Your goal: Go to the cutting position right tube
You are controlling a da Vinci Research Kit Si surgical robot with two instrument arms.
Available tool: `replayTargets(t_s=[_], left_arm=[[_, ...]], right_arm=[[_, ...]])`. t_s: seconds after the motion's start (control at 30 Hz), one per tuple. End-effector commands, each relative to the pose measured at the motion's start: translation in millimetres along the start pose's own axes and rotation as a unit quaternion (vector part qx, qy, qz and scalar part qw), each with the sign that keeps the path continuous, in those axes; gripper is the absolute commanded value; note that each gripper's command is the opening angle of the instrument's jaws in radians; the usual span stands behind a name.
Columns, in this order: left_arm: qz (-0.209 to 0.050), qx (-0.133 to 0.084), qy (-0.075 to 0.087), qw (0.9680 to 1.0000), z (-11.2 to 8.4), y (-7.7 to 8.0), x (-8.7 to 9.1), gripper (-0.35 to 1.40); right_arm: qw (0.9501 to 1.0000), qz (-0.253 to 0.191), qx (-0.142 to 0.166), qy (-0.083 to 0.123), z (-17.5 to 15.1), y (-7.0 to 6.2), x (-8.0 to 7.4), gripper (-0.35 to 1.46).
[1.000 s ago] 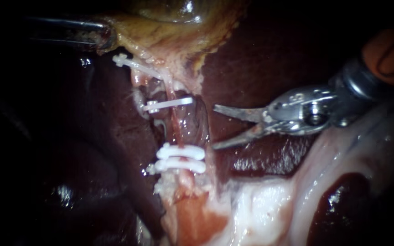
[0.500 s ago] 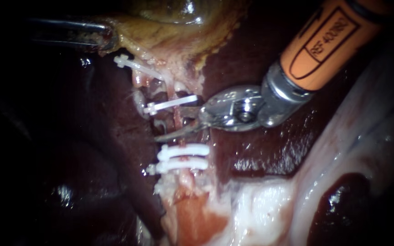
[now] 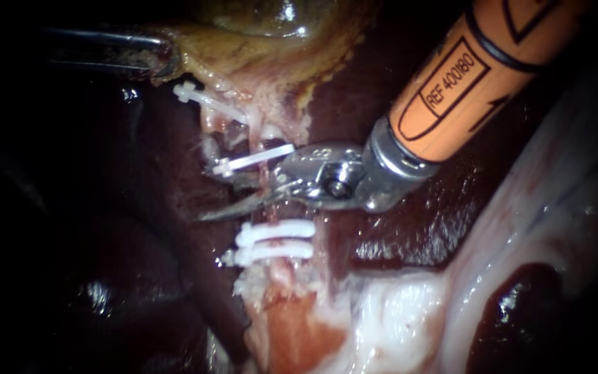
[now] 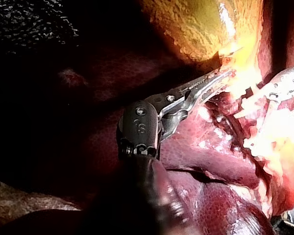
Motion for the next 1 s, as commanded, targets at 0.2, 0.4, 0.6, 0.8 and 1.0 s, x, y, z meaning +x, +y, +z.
replayTargets(t_s=[0.2, 0.4, 0.6, 0.8, 1.0], left_arm=[[0.000, 0.000, 0.000, 1.0000, 0.0, 0.0, 0.0, -0.35], [0.000, 0.000, 0.000, 1.0000, 0.0, 0.0, 0.0, -0.35], [0.000, 0.000, 0.000, 1.0000, 0.0, 0.0, 0.0, -0.35], [0.000, 0.000, 0.000, 1.0000, 0.0, 0.0, 0.0, -0.35], [0.000, 0.000, 0.000, 1.0000, 0.1, 0.0, 0.0, -0.35]], right_arm=[[0.9981, -0.007, 0.060, -0.011, 0.9, -2.9, 1.2, 1.35], [0.9957, -0.012, 0.091, 0.000, 1.1, -5.1, 2.5, 1.33], [0.9965, -0.006, 0.083, 0.013, 0.8, -5.4, 3.4, 1.33], [0.9965, -0.006, 0.082, 0.013, 0.8, -5.3, 3.4, 1.35], [0.9965, -0.006, 0.082, 0.013, 0.7, -5.3, 3.3, 1.35]])
